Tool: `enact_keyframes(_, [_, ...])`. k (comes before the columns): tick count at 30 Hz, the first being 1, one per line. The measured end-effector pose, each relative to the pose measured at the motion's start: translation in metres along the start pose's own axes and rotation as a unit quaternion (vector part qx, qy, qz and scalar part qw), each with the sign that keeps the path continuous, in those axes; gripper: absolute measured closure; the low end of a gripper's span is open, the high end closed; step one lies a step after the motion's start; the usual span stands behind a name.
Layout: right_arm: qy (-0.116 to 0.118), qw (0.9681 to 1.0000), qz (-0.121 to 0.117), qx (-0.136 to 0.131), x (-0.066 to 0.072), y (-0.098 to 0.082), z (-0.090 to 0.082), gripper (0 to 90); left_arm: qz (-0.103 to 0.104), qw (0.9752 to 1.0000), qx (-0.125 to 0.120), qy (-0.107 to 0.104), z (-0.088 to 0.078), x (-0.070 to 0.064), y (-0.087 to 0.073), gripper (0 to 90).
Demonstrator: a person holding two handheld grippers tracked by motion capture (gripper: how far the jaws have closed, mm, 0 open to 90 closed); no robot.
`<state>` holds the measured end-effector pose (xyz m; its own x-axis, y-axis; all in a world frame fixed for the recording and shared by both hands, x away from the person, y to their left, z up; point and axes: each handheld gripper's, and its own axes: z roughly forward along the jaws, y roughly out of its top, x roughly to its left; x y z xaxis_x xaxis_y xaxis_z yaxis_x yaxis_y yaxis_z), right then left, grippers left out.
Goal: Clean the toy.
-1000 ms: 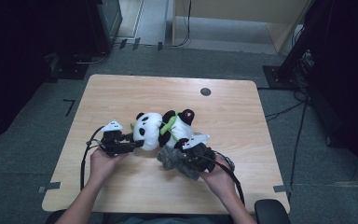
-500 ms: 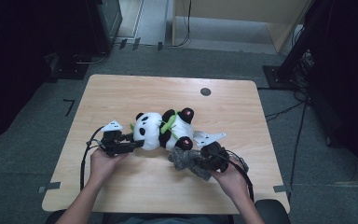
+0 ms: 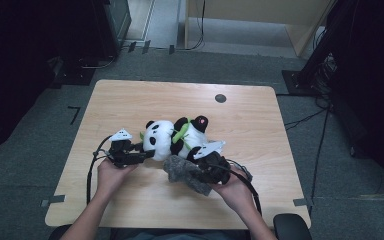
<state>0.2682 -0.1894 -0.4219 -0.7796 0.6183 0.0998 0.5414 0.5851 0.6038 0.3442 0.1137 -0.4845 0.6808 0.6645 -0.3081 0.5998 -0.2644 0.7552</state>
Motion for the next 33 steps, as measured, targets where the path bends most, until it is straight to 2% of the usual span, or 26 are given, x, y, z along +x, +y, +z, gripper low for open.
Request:
enact_keyframes(4, [0.012,0.9998,-0.015,0.002,0.009,0.017,0.016,75.5,0.000,1.0000,-0.001,0.000,0.000,0.000,0.000,42.3])
enact_keyframes(7, [0.009,0.9996,-0.025,0.004,0.012,0.028,0.029,75.5,0.001,1.0000,-0.001,-0.001,0.000,0.000,0.000,41.5])
enact_keyframes(13, [0.011,0.9996,-0.023,0.010,0.014,0.045,0.055,75.5,-0.002,1.0000,-0.003,-0.004,0.000,0.001,0.000,40.7])
enact_keyframes(14, [0.008,0.9996,-0.025,0.010,0.014,0.046,0.058,75.6,-0.003,1.0000,-0.003,-0.005,0.000,0.001,0.000,40.5])
enact_keyframes(17, [-0.029,0.9986,-0.040,0.020,0.016,0.050,0.066,75.5,-0.002,1.0000,-0.003,-0.003,0.000,0.001,0.000,39.9])
enact_keyframes(20, [-0.048,0.9974,-0.047,0.024,0.017,0.052,0.070,75.4,-0.003,1.0000,-0.003,-0.001,0.001,0.001,0.001,39.2])
enact_keyframes(26, [-0.053,0.9973,-0.044,0.026,0.015,0.050,0.071,75.2,0.000,1.0000,-0.003,0.003,0.001,0.001,0.000,38.0])
enact_keyframes(33, [-0.059,0.9972,-0.038,0.028,0.013,0.045,0.063,75.2,0.001,1.0000,-0.002,0.003,0.001,0.000,0.001,38.7])
